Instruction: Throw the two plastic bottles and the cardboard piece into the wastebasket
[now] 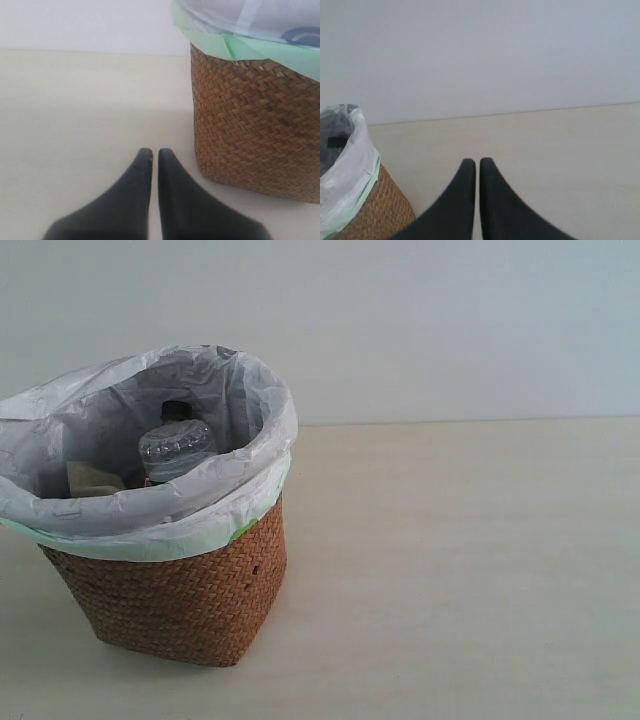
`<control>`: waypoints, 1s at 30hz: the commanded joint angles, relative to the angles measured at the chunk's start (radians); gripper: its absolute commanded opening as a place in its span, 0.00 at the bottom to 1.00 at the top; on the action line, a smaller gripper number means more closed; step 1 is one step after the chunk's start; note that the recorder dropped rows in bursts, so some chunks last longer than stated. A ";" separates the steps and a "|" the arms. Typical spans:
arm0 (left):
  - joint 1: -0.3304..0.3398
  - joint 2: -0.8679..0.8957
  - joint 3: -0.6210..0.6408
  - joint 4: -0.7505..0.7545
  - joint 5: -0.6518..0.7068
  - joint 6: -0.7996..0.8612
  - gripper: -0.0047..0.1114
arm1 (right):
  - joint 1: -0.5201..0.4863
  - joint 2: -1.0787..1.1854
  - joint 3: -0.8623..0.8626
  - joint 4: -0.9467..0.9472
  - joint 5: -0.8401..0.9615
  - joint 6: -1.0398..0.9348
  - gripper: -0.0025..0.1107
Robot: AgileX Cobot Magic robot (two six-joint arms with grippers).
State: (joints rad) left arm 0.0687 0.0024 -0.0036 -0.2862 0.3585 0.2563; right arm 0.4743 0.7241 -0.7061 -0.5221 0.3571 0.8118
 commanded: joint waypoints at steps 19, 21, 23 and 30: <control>0.003 -0.002 0.004 0.003 0.001 0.005 0.07 | -0.040 -0.262 0.135 -0.103 0.071 -0.018 0.02; 0.003 -0.002 0.004 0.003 0.001 0.005 0.07 | -0.069 -0.334 0.234 -0.144 -0.024 -0.018 0.02; 0.003 -0.002 0.004 0.003 0.001 0.005 0.07 | -0.083 -0.393 0.307 -0.176 -0.122 -0.018 0.02; 0.003 -0.002 0.004 0.003 0.001 0.005 0.07 | -0.082 -0.587 0.483 -0.247 -0.203 -0.007 0.02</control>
State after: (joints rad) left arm 0.0687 0.0024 -0.0036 -0.2862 0.3585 0.2563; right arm 0.3954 0.1889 -0.2628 -0.7463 0.1702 0.7980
